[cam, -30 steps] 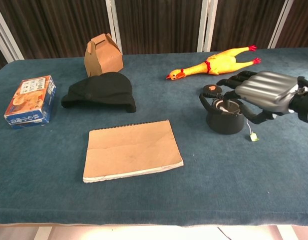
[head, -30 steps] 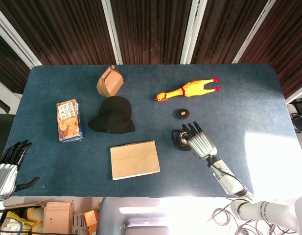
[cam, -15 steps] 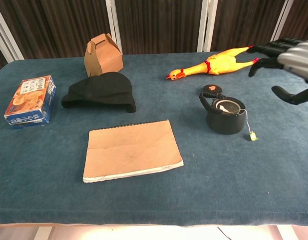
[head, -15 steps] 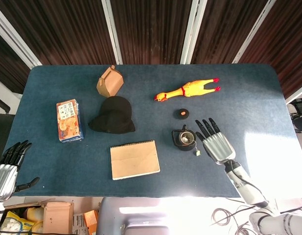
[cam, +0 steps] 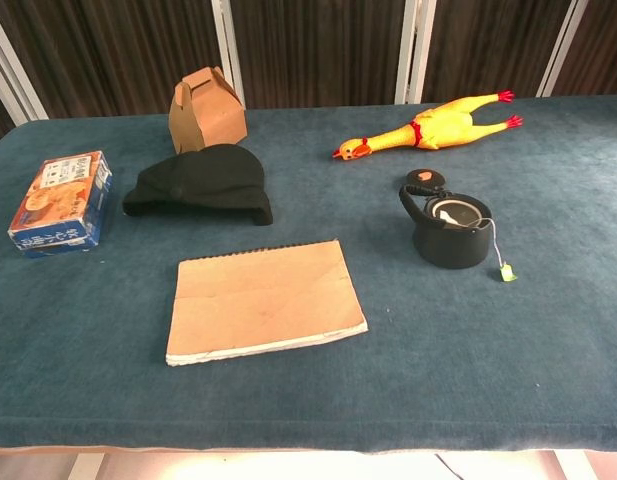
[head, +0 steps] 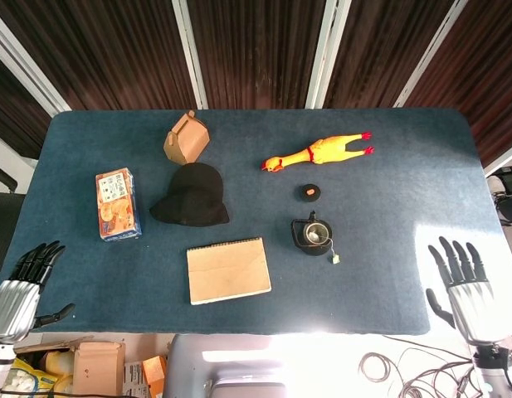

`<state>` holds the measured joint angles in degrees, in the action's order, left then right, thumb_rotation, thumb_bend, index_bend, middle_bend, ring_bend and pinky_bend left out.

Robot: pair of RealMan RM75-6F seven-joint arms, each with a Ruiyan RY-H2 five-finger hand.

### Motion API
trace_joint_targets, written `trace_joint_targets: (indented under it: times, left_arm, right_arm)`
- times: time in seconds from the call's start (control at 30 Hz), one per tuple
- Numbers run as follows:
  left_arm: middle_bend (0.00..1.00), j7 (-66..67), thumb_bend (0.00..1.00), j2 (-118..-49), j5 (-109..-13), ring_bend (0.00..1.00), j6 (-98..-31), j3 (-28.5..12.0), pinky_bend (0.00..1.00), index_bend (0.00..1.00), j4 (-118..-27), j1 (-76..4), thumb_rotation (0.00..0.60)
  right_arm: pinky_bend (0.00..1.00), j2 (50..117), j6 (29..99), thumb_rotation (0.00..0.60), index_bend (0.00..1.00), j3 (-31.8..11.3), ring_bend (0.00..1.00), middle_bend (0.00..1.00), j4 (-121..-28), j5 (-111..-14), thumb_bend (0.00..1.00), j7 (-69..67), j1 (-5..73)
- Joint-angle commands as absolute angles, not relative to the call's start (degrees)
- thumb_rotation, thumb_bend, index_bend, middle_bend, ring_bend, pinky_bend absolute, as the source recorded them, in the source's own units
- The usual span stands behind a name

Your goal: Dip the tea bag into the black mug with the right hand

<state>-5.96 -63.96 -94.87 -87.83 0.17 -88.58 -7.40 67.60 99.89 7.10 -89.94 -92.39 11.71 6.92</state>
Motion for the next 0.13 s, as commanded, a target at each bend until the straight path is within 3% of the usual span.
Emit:
trace_joint_targets:
  times: [0.03,0.13]
  left_arm:
    - [0.04,-5.0,0.04,-64.3,-94.8,0.0,-87.4,0.3,0.11,0.0,-88.7,-7.6,0.6]
    - [0.04,-4.3,0.04,-64.5,-94.5,0.0,-87.4,0.1,0.11,0.0,-88.8,-7.6,0.6]
  right_arm:
    - [0.0,67.0,100.2,0.6,0.0,6.5,0.0,0.0,-89.2,-93.5,0.34,10.5,5.7]
    - [0.0,66.7,98.3,0.6,0.0,6.0,0.0,0.0,-89.4,-92.8,0.34,10.4,5.7]
